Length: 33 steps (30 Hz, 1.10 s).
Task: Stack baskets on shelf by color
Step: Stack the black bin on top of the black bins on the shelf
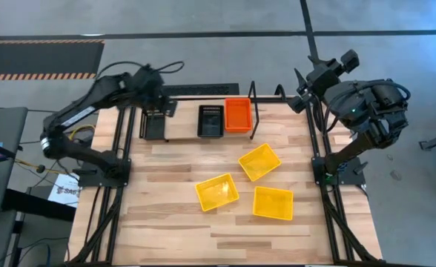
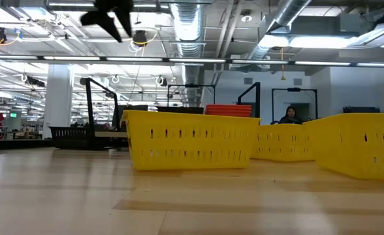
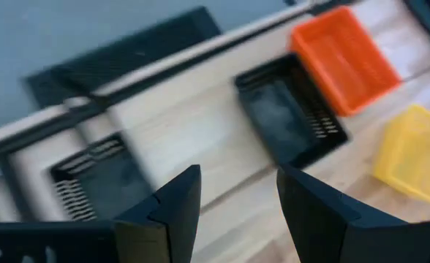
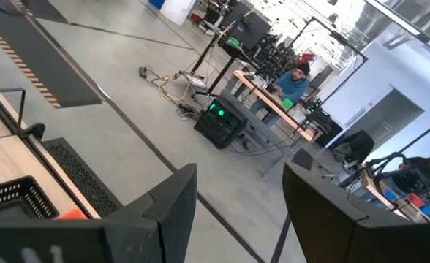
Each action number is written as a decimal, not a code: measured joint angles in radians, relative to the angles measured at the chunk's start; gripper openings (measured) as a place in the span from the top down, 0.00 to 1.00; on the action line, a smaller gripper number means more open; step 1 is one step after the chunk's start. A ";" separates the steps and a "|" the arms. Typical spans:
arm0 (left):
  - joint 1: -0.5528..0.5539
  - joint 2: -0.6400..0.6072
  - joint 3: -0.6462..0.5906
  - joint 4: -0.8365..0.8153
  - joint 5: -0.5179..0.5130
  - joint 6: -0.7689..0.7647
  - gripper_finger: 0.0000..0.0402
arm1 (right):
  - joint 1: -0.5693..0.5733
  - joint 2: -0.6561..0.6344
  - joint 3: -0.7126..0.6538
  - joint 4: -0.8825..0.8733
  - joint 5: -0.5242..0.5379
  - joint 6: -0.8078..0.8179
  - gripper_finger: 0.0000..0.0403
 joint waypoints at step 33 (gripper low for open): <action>0.166 -0.100 -0.563 -0.147 -0.075 -0.277 0.58 | 0.000 -0.003 0.000 -0.053 0.003 0.001 0.45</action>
